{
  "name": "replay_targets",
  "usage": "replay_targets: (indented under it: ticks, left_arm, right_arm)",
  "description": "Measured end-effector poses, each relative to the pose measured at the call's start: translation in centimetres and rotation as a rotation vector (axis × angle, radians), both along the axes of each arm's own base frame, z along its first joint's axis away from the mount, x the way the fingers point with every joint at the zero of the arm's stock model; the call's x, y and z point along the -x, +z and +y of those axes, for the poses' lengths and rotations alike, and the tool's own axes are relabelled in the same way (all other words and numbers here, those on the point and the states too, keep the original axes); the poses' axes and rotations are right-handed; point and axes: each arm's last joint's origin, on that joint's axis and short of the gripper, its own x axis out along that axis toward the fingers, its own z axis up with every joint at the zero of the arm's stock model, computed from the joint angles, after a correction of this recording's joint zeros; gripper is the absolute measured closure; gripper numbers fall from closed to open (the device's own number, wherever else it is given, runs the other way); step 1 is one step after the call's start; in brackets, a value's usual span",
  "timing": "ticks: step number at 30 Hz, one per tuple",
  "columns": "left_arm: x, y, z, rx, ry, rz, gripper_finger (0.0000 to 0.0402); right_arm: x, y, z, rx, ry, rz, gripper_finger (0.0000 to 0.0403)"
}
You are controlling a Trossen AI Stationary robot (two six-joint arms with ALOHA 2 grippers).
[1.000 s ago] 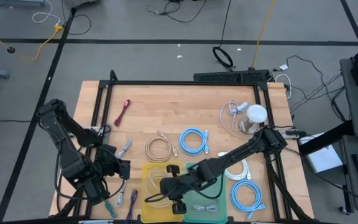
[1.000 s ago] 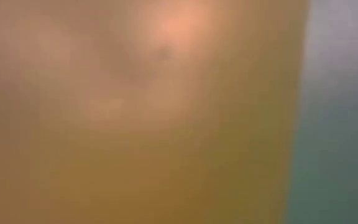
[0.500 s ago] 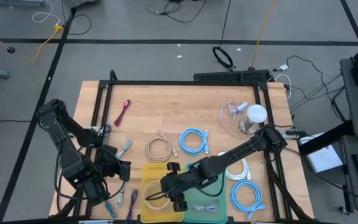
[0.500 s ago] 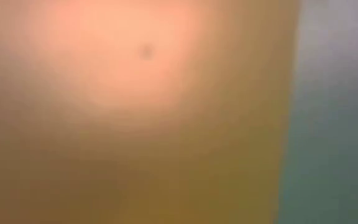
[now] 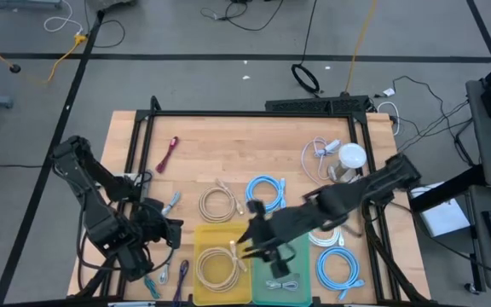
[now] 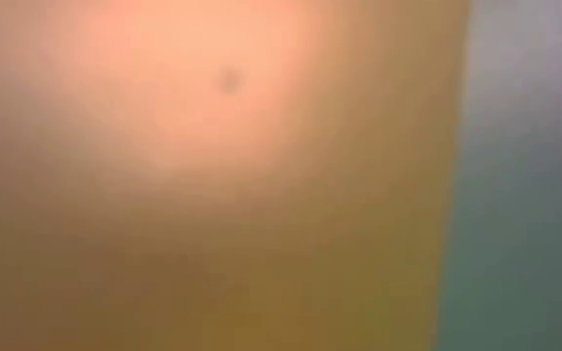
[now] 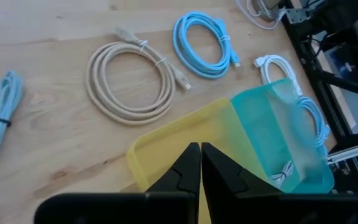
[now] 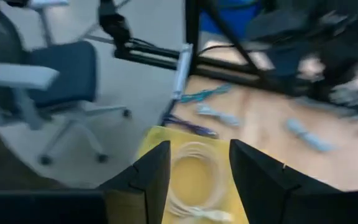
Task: Pick & Place USB Port
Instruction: Put the small pink striped charger cable into the green bin
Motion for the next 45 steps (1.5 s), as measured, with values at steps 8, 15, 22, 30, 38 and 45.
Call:
replay_targets:
  ticks: [8, 15, 22, 30, 38, 45]
  left_arm:
    - [-1.1, 0.1, 0.4, -0.017, -0.017, -0.010, 0.0385]
    - [-1.7, 0.3, 1.6, -0.091, -0.038, 0.025, 0.0385]
    - [-1.9, 2.1, 5.0, -0.229, -0.143, 0.094, 0.0385]
    - [0.3, 4.9, 13.5, -0.313, -0.085, 0.259, 0.0385]
    - [1.7, 7.8, 17.8, -0.433, -0.105, 0.136, 0.0385]
    - [1.4, 8.1, 18.8, -0.450, -0.127, 0.134, 0.0385]
  right_arm:
    - [2.8, 1.2, -8.0, 0.075, -0.172, -0.149, 0.0275]
    - [4.6, -5.1, -21.7, -0.235, -0.395, -0.353, 0.0299]
    - [6.7, -6.5, -26.5, -0.312, -0.329, -0.323, 0.0310]
    - [7.4, -8.5, -21.7, -0.069, -0.347, -0.069, 0.0308]
    - [6.7, -7.2, -19.7, -0.292, -0.401, -0.151, 0.0314]
    - [6.4, -1.9, -16.6, -0.438, 0.060, -0.655, 0.0309]
